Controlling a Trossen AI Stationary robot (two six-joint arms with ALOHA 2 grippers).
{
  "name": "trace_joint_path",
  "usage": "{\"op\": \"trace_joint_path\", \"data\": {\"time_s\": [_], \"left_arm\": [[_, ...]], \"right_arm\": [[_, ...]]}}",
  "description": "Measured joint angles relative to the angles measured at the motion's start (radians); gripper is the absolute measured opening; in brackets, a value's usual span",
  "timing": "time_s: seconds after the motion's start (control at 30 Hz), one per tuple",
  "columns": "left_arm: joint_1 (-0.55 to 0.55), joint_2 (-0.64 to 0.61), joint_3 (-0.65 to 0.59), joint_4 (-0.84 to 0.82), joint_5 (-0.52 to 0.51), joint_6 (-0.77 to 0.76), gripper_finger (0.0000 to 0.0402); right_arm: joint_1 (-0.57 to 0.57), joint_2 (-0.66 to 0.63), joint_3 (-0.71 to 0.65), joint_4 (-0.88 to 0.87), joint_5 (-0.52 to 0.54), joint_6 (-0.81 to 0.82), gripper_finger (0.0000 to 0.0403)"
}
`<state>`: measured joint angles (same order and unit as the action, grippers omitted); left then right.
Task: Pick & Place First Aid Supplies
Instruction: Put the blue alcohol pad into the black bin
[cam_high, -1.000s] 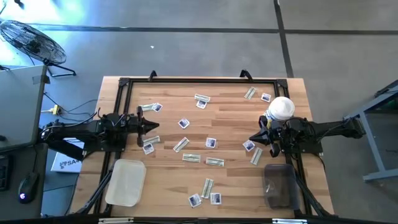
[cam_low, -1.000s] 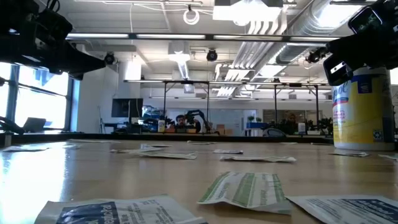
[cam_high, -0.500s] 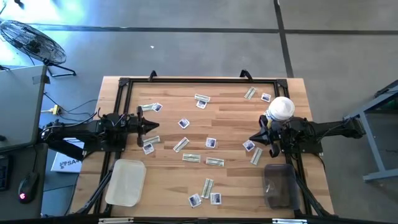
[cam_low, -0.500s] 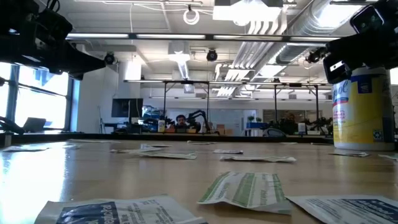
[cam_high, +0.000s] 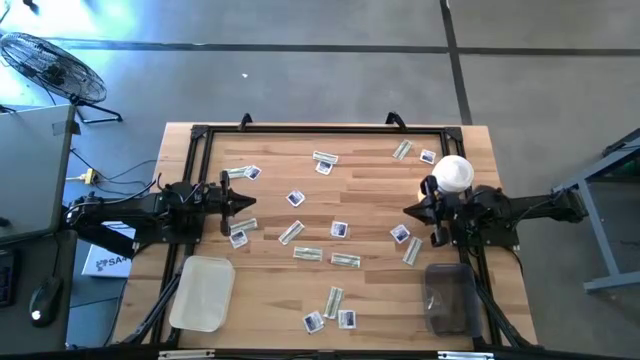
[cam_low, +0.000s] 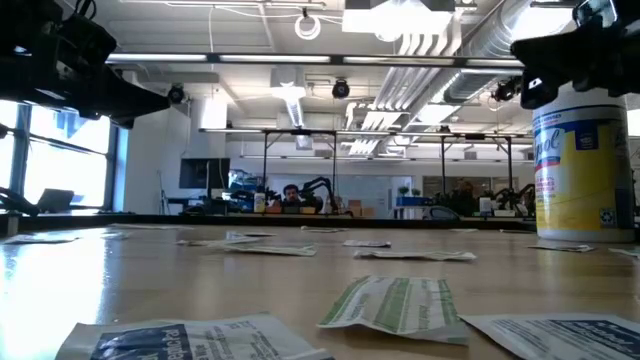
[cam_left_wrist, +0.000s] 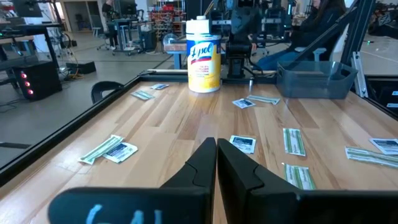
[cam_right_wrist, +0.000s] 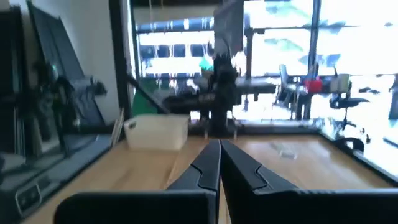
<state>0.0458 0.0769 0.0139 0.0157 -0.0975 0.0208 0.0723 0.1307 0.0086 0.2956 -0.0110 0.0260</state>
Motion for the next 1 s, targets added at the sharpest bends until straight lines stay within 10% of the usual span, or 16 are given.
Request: {"op": "trace_joint_path", "data": {"time_s": [0.5,1.0], "left_arm": [[0.000,0.000,0.000,0.000,0.000,0.000,0.0012],[0.000,0.000,0.000,0.000,0.000,0.000,0.0012]], "right_arm": [[0.010,0.057,0.000,0.358,-0.121,0.132,0.0004],[0.170,0.731,0.347,0.466,-0.085,-0.006,0.0009]]}}
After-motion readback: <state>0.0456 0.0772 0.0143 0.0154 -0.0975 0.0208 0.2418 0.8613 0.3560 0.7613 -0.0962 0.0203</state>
